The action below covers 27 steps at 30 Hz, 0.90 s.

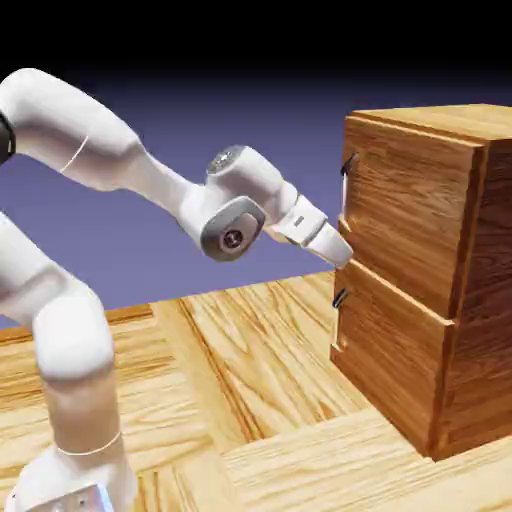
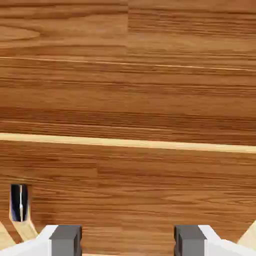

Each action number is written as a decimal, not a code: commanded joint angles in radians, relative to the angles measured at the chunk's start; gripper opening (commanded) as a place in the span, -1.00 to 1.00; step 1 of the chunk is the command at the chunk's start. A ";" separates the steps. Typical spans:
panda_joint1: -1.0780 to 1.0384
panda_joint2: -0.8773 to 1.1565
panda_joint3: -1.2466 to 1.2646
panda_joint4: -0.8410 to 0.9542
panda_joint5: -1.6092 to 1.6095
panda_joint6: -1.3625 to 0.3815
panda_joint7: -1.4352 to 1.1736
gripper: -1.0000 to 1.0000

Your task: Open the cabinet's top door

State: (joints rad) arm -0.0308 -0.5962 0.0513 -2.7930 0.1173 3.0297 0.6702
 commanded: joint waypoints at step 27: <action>-0.428 -0.263 0.513 0.170 1.174 -0.073 -0.709 0.00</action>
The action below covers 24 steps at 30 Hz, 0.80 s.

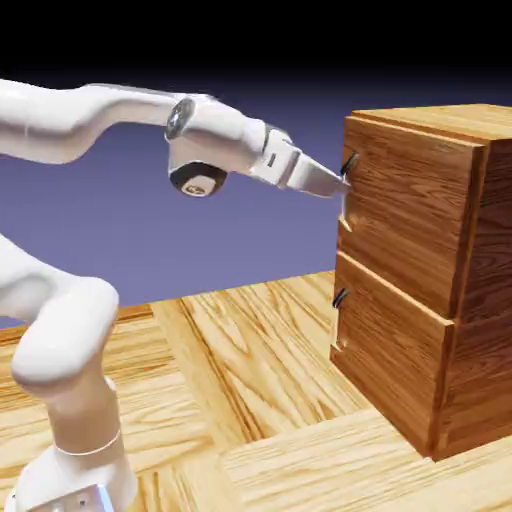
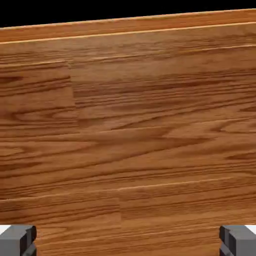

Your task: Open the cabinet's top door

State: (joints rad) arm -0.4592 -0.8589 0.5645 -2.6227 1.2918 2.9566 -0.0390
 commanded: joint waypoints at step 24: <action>-0.381 -0.233 0.456 0.151 1.044 -0.065 -0.630 0.00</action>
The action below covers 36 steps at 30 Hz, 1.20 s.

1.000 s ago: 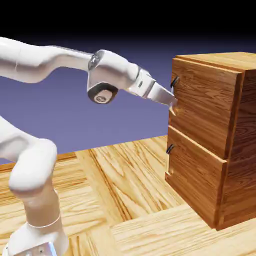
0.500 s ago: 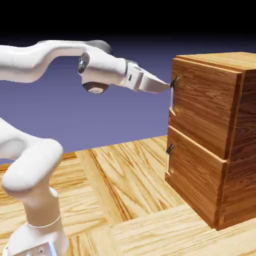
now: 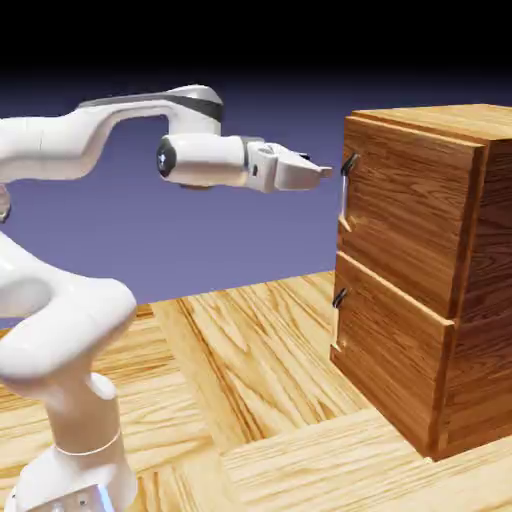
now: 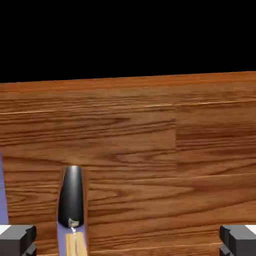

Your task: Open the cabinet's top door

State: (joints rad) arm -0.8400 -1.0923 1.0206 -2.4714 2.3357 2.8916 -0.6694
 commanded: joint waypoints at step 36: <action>0.036 0.208 0.000 -0.058 0.563 -0.255 -0.748 -1.00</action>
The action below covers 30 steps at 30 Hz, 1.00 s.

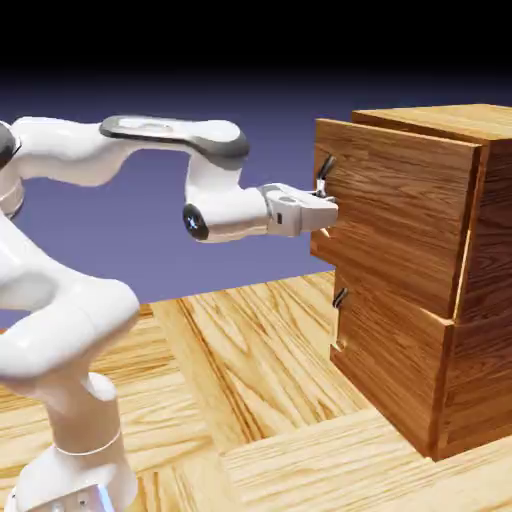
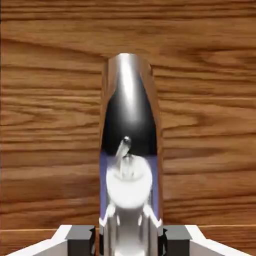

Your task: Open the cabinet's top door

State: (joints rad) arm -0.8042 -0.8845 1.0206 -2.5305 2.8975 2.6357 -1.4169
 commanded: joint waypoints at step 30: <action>0.595 -0.105 -0.917 -0.418 -0.886 -0.372 0.115 -1.00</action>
State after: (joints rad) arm -0.2089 -0.9889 0.1031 -2.9488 2.0111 2.2628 -1.3003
